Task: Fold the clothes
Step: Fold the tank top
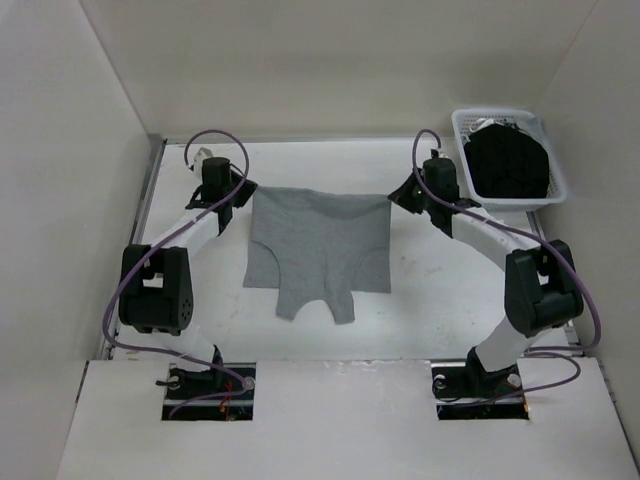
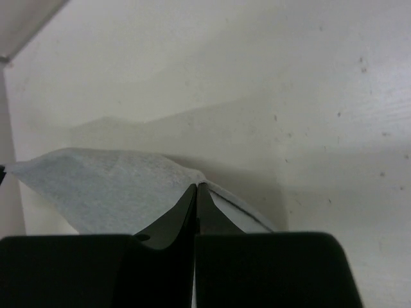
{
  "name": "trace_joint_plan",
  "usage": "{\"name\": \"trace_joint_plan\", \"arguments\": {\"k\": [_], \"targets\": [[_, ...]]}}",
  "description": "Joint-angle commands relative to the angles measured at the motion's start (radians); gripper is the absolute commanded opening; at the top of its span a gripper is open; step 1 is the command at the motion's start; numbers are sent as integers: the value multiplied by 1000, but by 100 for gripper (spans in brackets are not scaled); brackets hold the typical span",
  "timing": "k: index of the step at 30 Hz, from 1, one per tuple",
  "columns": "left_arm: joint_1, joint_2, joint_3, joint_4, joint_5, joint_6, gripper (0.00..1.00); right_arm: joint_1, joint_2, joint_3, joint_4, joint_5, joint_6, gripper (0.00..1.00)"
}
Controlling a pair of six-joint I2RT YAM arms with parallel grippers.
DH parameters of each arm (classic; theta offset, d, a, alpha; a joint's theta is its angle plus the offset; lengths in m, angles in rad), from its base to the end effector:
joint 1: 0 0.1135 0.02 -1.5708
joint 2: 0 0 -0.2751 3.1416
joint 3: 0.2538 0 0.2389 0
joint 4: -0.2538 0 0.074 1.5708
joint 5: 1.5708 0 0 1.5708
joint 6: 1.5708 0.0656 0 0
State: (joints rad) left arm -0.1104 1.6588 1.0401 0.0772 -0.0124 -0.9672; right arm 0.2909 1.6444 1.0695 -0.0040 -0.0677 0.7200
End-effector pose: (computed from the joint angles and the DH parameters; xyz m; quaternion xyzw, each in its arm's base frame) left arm 0.3847 -0.0418 0.2303 -0.3644 0.7905 -0.2479 0.4253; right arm 0.3663 0.1143 0.2362 0.1714 0.8623 0.2563 0.4017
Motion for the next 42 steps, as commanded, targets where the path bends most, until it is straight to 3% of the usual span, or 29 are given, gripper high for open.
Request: {"name": "trace_joint_plan", "arguments": {"k": [1,8,15,21,27,30,33,35,38,42], "targets": [[5,-74,32,102,20,-10,0,-6,-43,44,90,-37,-14,0],[-19,-373,-333,173,-6,-34,0,38,-302,-244,131,22,-18,1],[50,-671,-601,125,49,-30,0,142,-500,-465,119,54,-2,2],[110,-732,-715,105,104,-25,0,250,-574,-604,98,111,53,3],[159,-758,-793,93,137,-27,1,300,-540,-703,87,128,130,3],[179,-761,-824,87,144,-24,8,302,-541,-729,85,144,160,14],[211,-786,-847,85,163,-24,22,285,-563,-735,99,134,159,40],[231,-817,-850,85,172,-30,25,267,-569,-721,127,123,133,50],[211,-827,-816,84,154,-21,25,232,-506,-697,191,86,118,56],[104,-791,-773,104,115,-18,24,182,-350,-671,281,2,139,52]]}}
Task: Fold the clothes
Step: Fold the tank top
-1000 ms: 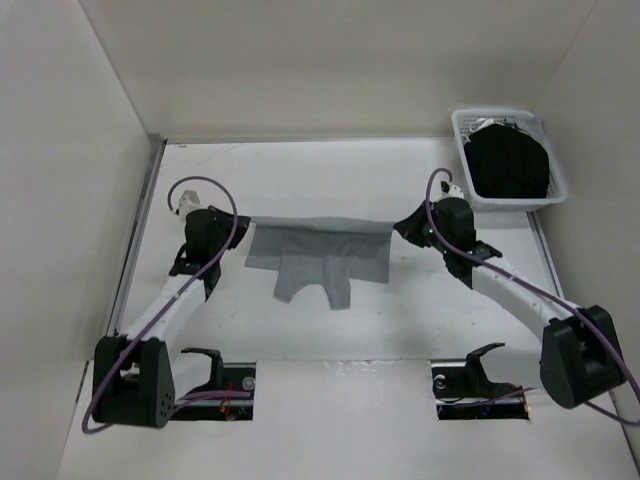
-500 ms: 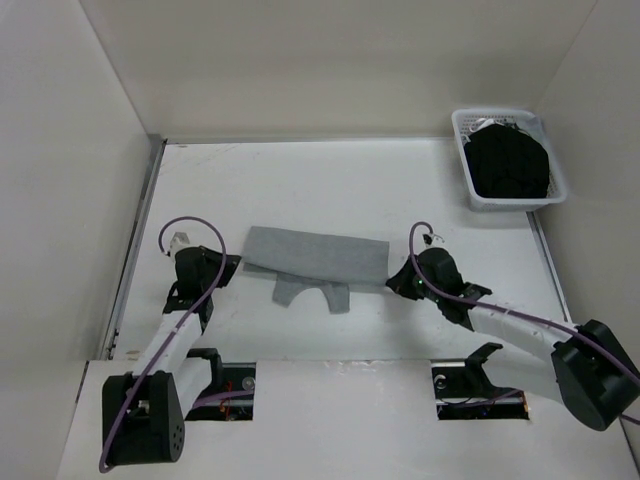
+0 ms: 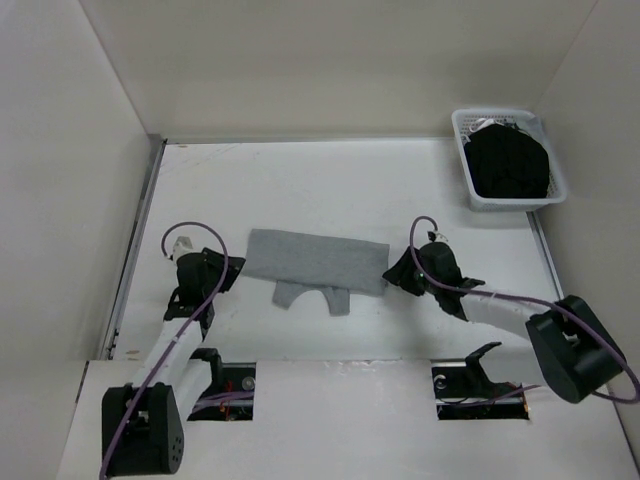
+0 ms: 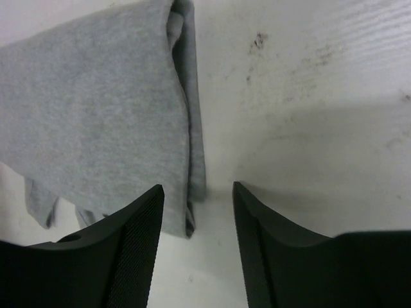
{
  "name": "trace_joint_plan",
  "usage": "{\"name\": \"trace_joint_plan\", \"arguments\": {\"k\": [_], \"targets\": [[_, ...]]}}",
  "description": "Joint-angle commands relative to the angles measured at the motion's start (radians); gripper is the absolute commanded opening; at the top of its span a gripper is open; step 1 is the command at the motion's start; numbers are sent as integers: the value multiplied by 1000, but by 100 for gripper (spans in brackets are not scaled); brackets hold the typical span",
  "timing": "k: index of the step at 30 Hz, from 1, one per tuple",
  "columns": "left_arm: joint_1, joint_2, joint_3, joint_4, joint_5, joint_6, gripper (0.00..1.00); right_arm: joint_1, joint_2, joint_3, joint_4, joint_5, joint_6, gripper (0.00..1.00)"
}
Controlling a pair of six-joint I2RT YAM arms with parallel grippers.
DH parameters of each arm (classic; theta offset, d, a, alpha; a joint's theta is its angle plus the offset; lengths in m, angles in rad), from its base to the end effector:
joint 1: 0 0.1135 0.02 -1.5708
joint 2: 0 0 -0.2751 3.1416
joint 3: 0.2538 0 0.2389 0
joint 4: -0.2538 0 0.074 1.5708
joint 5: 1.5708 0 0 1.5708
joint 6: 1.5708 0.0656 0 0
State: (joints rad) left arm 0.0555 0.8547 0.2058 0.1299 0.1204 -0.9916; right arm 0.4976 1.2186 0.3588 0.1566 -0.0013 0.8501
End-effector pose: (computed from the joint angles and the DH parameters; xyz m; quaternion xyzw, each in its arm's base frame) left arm 0.1809 0.0022 0.1601 -0.4055 0.7628 -0.2725 0.4237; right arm 0.2003 0.1089 0.1454 0.1588 0.8934 0.2627 0.3281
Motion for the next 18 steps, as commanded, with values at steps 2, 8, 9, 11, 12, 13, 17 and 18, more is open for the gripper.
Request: {"name": "trace_joint_plan", "arguments": {"k": [2,8,9,11,12,13,17,18], "targets": [[-136,27,81,68,-63,8,24,-29,148,45,182,-94,41,48],[-347,81,156,135,-192,42,24,-32,301,45,357,-150,145,21],[-377,95,167,146,-200,47,24,-43,308,34,392,-149,161,16],[-420,116,185,163,-206,50,24,-54,286,11,446,-134,179,9],[-447,127,194,177,-206,47,24,-61,242,-7,458,-120,182,6],[-466,133,201,186,-206,47,24,-64,205,-17,454,-106,181,5],[-565,182,225,218,-225,31,24,-78,-41,-27,235,-39,117,4],[-590,197,230,227,-231,27,24,-80,-98,-20,154,-19,89,4]]}}
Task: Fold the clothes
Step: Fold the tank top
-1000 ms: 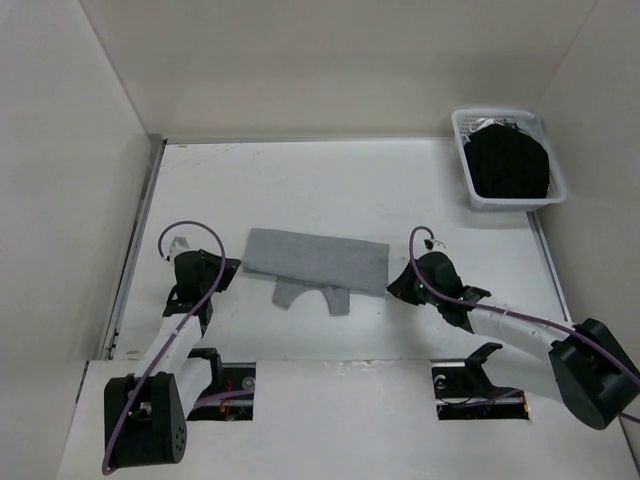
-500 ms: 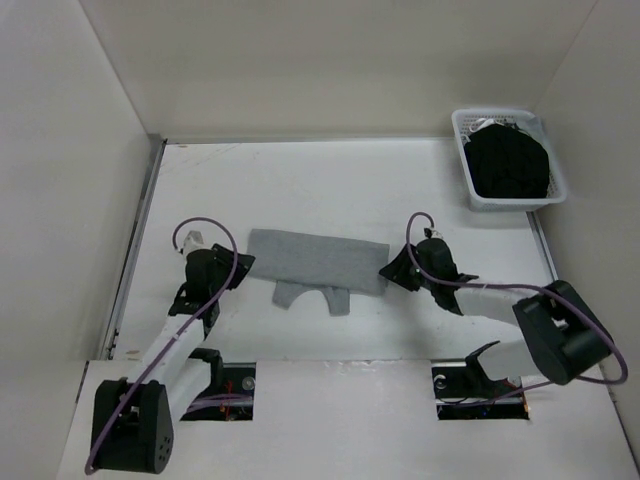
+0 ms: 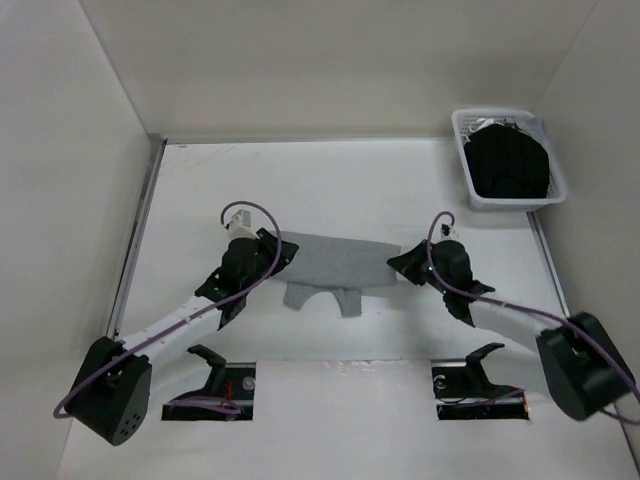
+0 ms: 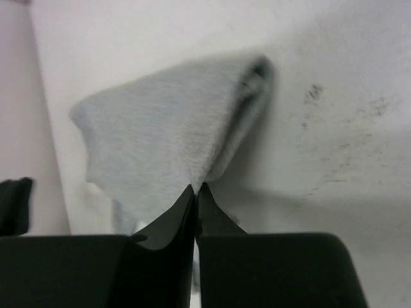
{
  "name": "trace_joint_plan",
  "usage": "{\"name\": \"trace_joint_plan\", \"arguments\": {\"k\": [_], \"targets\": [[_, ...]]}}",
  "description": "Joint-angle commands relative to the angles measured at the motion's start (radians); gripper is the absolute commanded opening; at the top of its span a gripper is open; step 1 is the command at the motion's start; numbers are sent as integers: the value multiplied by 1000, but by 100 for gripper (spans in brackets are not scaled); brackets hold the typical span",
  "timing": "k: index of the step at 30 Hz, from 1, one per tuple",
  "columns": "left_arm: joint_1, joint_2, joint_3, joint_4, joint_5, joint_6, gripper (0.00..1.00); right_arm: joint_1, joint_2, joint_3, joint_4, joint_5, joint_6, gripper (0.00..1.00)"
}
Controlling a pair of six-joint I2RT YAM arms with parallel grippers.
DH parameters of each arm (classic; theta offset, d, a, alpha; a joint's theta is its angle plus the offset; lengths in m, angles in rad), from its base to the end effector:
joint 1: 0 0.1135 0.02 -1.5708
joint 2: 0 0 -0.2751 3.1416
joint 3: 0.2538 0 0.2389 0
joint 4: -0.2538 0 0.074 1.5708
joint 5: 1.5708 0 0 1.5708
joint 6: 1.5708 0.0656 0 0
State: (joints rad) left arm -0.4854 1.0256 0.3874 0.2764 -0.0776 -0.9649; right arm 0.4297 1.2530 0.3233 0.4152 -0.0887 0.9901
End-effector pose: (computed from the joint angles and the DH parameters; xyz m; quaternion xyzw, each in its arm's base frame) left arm 0.2051 -0.1024 0.2098 -0.2166 0.7934 -0.3528 0.4462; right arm 0.2173 0.1060 0.1568 0.2172 0.8354 0.3572 0.3569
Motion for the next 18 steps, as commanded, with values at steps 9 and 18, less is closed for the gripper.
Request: {"name": "trace_joint_plan", "arguments": {"k": [9,18], "targets": [[-135,79,80,124,-41,-31,24,52,-362,273,-610,222,-251,4],[-55,-56,35,73,15,-34,25,336,44,725,-780,346,-308,5]]}}
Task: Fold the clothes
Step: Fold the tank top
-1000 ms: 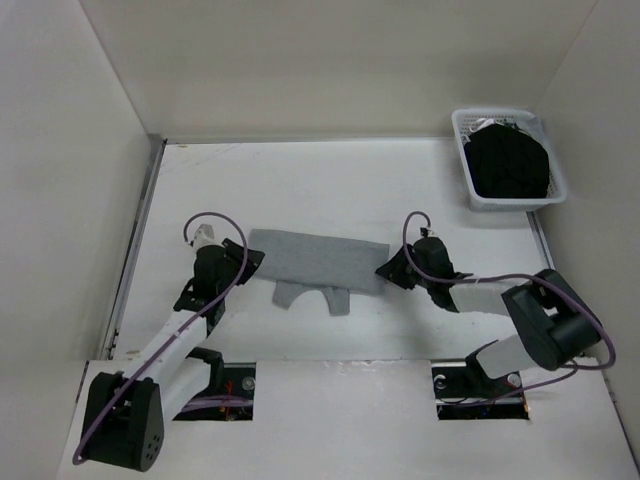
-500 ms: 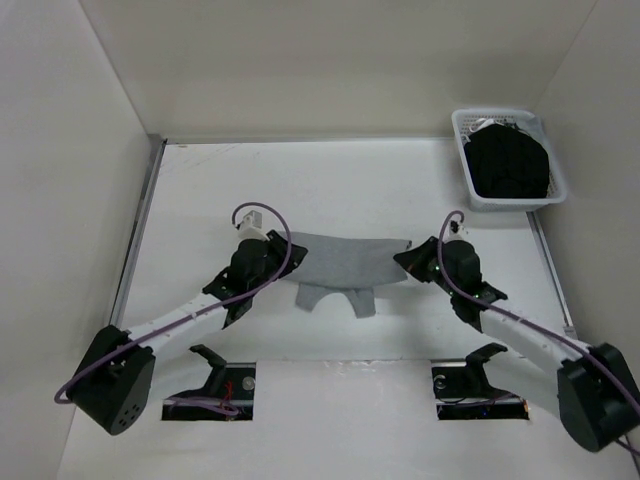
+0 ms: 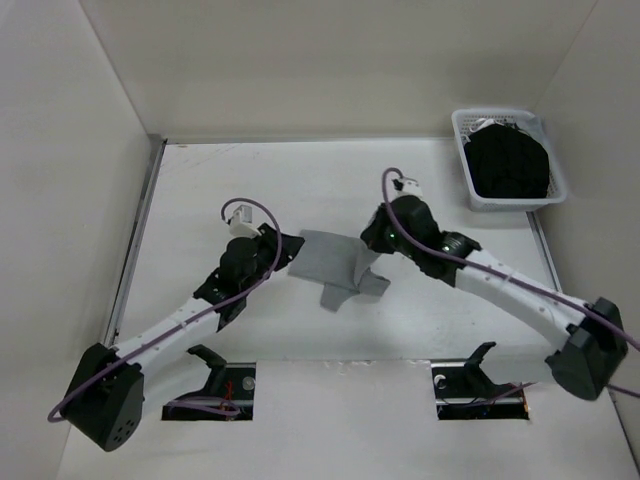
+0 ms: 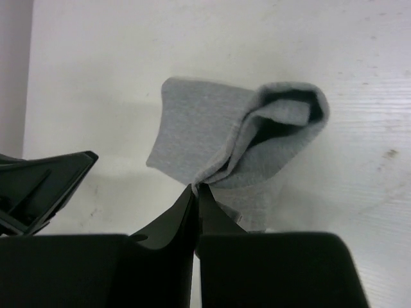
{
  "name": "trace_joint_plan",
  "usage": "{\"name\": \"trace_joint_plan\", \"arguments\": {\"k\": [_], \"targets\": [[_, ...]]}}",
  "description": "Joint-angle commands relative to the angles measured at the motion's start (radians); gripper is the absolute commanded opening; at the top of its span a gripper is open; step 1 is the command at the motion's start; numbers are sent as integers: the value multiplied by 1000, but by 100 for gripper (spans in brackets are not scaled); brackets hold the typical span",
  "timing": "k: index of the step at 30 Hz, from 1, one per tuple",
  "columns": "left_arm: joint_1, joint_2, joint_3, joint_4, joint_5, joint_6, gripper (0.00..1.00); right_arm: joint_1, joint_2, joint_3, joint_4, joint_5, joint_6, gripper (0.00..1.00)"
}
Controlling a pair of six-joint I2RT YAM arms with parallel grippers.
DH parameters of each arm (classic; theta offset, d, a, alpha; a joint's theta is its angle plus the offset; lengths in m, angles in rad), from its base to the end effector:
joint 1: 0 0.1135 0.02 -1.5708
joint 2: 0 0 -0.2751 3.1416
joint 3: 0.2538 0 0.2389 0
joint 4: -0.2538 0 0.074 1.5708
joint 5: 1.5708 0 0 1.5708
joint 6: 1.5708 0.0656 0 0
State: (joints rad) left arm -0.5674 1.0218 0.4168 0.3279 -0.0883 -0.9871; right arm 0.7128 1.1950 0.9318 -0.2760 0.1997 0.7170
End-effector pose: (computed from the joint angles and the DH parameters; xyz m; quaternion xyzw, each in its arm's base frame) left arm 0.2011 -0.1213 0.2279 -0.1921 0.7742 -0.3972 0.4539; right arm 0.2178 0.1710 0.2961 0.0510 0.8655 0.2562 0.4275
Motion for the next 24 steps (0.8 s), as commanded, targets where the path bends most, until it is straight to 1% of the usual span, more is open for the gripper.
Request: {"name": "trace_joint_plan", "arguments": {"k": [1,4,6,7,8,10,12,14,16,18,19,20,22,23,24], "targets": [[45,-72,-7,16,36,-12,25,79,177,184,-115,61,-28,5],[99,-120,-30,-3,70,-16,25,130,351,336,-158,69,-10,6],[148,-159,-52,-12,94,-22,25,162,490,459,-196,63,13,9],[174,-178,-62,-16,107,-24,26,173,558,519,-210,63,24,13],[203,-195,-72,-23,122,-27,26,184,622,576,-221,63,41,18],[261,-218,-84,-32,159,-30,26,201,699,642,-221,53,64,29],[316,-226,-92,-35,202,-31,26,222,724,667,-187,47,94,40],[352,-223,-93,-35,231,-33,26,236,691,633,-131,40,113,43],[363,-203,-87,-27,237,-30,27,241,612,547,-57,35,116,44],[349,-168,-73,-15,231,-28,27,241,520,437,6,49,108,42],[337,-146,-66,2,231,-28,28,241,471,370,30,52,107,38],[320,-123,-58,20,228,-30,28,228,425,298,47,53,110,30],[277,-69,-38,55,219,-28,28,195,339,161,73,63,107,11],[254,-39,-24,71,216,-24,28,187,296,92,95,64,107,5],[225,-8,-12,83,211,-21,28,185,260,31,122,57,102,2]]}}
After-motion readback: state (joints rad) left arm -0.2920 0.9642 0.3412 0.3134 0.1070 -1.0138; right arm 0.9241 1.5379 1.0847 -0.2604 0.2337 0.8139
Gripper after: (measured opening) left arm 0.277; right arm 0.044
